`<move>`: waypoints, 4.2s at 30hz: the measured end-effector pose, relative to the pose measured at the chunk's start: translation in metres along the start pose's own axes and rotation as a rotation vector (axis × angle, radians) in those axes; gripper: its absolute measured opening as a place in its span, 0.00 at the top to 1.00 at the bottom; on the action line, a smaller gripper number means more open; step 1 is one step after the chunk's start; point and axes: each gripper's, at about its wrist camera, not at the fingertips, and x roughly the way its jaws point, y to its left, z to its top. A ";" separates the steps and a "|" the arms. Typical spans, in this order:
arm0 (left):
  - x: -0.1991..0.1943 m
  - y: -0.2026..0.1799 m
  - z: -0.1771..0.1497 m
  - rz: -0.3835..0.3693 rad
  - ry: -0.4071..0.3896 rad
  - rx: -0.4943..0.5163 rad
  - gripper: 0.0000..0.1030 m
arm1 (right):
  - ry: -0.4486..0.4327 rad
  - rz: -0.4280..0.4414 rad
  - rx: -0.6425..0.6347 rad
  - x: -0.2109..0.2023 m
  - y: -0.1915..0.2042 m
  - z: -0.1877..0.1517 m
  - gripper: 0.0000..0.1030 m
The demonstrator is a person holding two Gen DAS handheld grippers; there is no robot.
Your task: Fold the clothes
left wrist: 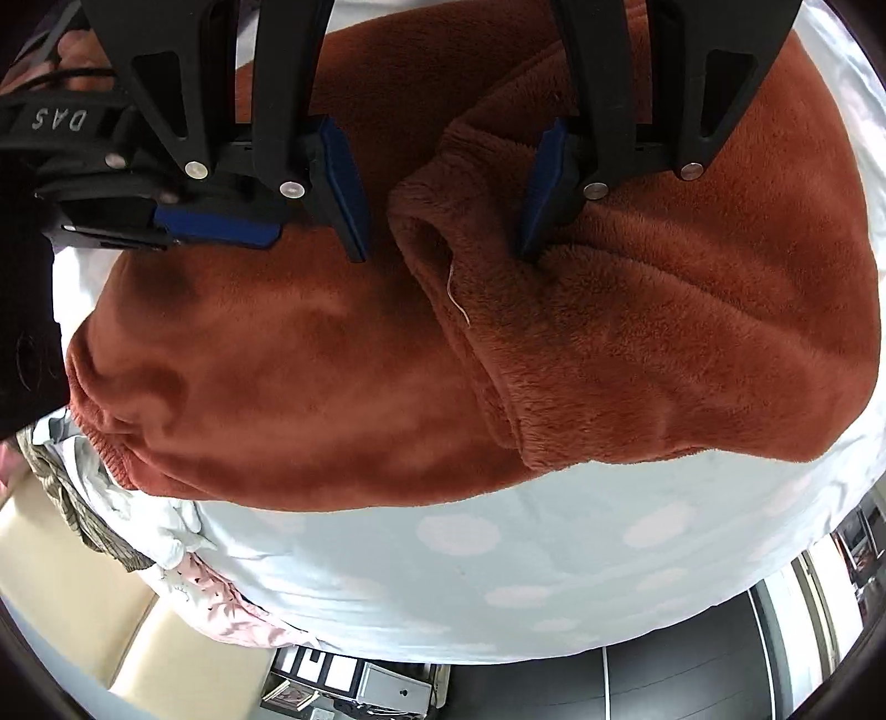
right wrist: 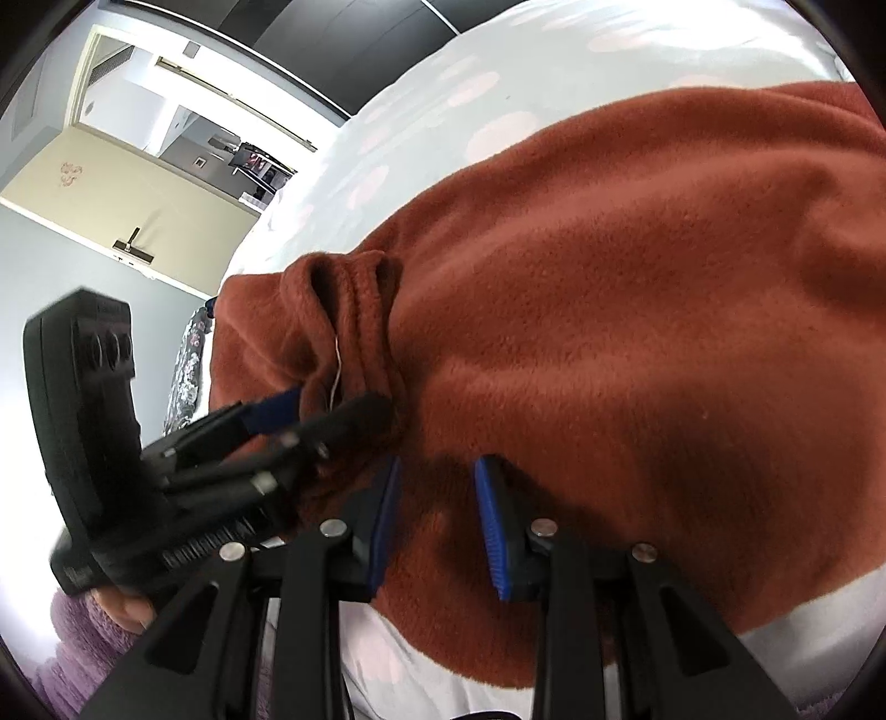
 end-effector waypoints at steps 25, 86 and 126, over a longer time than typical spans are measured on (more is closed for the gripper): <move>-0.050 0.000 -0.029 0.094 -0.097 -0.035 0.29 | 0.019 0.077 0.094 0.019 -0.014 0.020 0.72; -0.071 0.148 -0.068 0.349 0.091 -0.467 0.29 | 0.037 0.117 -0.058 0.036 0.017 0.041 0.81; -0.063 0.110 -0.032 0.403 -0.117 -0.397 0.30 | -0.185 -0.102 -0.334 0.051 0.063 0.039 0.87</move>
